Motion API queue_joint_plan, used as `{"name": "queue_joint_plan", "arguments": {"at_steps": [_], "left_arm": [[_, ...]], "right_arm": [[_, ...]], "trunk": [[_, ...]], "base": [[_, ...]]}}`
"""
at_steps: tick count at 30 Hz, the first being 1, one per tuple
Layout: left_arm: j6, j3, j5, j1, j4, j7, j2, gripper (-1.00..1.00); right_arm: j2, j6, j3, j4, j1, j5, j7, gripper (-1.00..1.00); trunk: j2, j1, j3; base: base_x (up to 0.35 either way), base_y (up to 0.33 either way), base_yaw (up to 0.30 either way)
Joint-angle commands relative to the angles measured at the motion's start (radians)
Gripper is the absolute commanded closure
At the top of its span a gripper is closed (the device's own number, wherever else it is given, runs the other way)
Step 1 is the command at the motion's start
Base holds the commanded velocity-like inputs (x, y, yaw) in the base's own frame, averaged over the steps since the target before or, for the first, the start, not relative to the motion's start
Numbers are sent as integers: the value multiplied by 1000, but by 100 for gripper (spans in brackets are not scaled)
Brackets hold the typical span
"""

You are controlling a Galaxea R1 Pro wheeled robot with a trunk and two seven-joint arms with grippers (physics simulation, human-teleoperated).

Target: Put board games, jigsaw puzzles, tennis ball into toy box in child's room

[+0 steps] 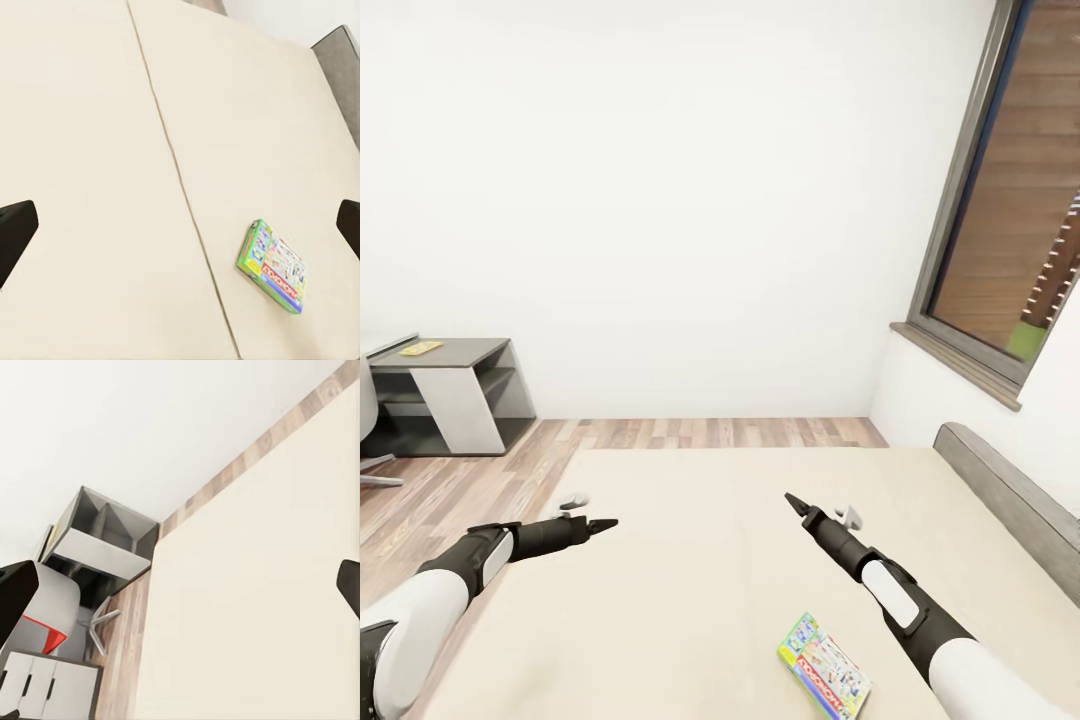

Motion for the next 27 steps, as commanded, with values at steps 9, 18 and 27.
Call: {"name": "queue_joint_plan", "arguments": {"at_steps": [9,18,27], "left_arm": [[6,9,-9,-1,-1,-6,-1,-100],[6,9,-9,-1,-1,-7,0,-100],[5,10,-9,-1,-1,-10,3,-100]], "right_arm": [[0,3,5,0,-1,-11,-1,-100],[1,3,7,0,-1,-11,-1,-100],[0,4,8,0,-1,-12,-1,-100]], "trunk": [[-2,1,-2],[-2,1,-2],[-2,1,-2]], "base": [[0,-25,0],[0,-75,0],[0,-120,0]]}}
